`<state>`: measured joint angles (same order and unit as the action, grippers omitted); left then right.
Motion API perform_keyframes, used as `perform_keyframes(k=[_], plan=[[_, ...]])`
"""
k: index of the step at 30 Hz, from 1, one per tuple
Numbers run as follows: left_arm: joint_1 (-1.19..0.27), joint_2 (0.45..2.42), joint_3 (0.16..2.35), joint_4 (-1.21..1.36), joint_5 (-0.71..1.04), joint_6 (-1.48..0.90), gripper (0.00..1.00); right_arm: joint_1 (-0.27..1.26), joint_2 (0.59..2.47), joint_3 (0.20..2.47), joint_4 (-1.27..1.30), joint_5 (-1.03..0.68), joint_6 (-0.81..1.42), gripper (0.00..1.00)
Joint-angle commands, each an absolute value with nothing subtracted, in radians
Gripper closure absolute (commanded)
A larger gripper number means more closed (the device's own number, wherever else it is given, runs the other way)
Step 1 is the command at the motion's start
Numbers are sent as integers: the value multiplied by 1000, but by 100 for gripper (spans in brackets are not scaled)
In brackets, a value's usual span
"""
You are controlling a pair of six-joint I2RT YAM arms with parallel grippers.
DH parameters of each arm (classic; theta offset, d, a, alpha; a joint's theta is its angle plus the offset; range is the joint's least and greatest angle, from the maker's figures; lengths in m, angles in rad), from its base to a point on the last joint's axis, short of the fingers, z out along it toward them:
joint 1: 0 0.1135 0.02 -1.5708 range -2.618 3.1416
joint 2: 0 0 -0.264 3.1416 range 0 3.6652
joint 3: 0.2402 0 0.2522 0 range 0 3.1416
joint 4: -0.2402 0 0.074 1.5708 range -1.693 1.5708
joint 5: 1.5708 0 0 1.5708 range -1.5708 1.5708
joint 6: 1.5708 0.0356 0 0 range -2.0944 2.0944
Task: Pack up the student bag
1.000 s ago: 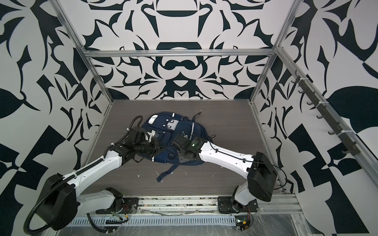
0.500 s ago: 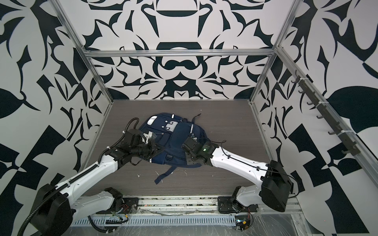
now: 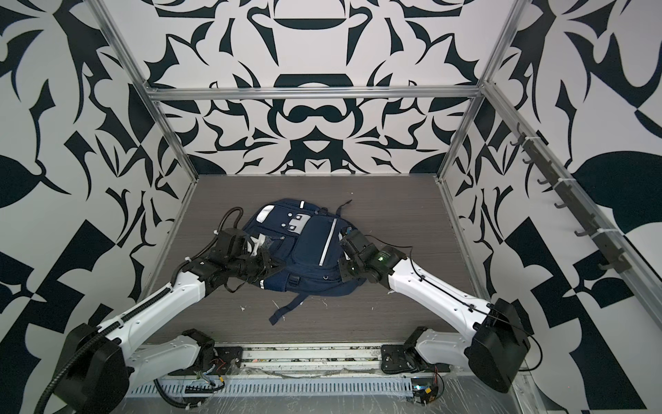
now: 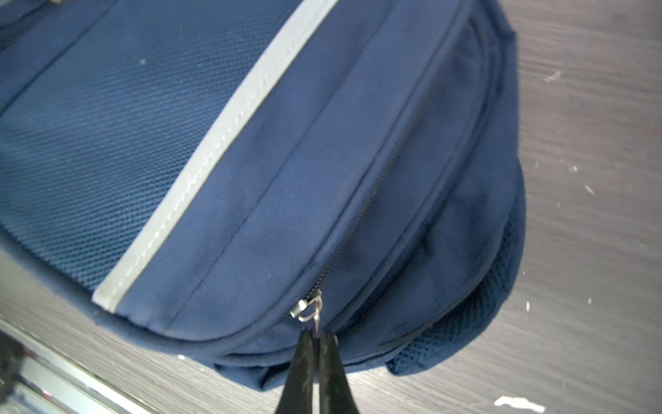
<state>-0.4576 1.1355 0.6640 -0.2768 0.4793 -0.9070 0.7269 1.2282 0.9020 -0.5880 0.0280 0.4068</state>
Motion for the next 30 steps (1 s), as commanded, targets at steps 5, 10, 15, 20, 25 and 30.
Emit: perform_keyframes(k=[5, 10, 15, 20, 25, 30], plan=[[-338, 1238, 794, -452, 457, -730, 100, 778, 1265, 936, -602, 148, 224, 100], [-240, 1355, 870, -493, 465, -656, 100, 795, 1268, 933, -566, 100, 202, 100], [-239, 1392, 958, -569, 441, -567, 47, 815, 1275, 941, -507, 61, 203, 100], [-260, 1285, 911, -636, 451, -658, 0, 847, 1346, 959, -439, 47, 301, 100], [-276, 1069, 763, -683, 495, -777, 1, 898, 1429, 1019, -476, 108, 377, 100], [-279, 985, 664, -600, 584, -870, 1, 900, 1401, 985, -433, 55, 408, 55]])
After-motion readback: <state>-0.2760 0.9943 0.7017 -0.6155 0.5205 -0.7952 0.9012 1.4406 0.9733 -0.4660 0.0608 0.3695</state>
